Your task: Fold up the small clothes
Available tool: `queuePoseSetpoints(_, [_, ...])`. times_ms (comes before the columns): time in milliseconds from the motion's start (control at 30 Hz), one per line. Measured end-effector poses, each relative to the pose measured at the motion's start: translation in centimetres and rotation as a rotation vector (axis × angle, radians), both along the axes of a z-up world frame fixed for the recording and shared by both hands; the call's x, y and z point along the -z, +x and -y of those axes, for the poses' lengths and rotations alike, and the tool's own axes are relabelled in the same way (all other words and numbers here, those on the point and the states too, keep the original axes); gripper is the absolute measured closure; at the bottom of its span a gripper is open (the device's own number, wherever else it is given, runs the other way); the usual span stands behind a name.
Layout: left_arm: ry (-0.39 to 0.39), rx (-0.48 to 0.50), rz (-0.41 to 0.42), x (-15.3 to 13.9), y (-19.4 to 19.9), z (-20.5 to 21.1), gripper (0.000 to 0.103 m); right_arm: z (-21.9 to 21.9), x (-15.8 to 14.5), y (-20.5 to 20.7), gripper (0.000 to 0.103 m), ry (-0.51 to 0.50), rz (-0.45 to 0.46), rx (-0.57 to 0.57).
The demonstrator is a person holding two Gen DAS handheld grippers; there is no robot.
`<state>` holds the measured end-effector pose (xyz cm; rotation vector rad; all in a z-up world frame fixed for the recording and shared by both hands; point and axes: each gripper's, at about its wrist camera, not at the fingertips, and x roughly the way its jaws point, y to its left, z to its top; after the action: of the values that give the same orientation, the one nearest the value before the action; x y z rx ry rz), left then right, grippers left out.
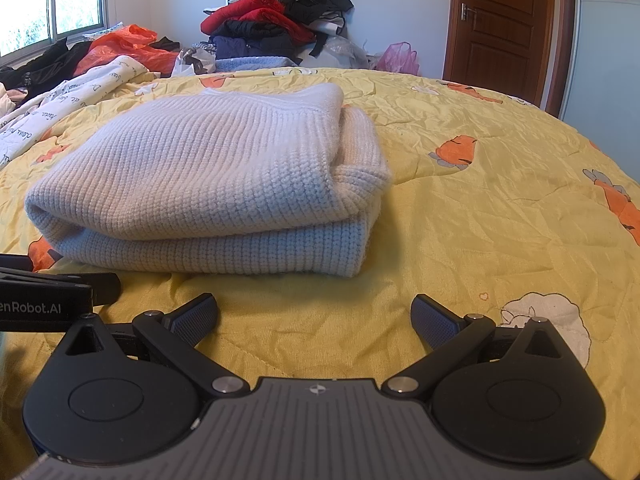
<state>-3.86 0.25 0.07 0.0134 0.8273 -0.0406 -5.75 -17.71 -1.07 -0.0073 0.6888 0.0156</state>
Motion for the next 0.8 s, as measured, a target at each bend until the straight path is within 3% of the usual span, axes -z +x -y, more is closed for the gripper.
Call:
queuePoseSetpoints(467, [0.0,-0.004,-0.011,0.01,0.22,-0.1,0.0,0.0,0.0,0.02,0.0,0.0,-0.002,0.0])
queuePoseSetpoints(800, [-0.002,0.006,-0.04,-0.46,0.12,-0.34,0.0,-0.29,-0.82,0.41,0.001,-0.012,-0.056,0.003])
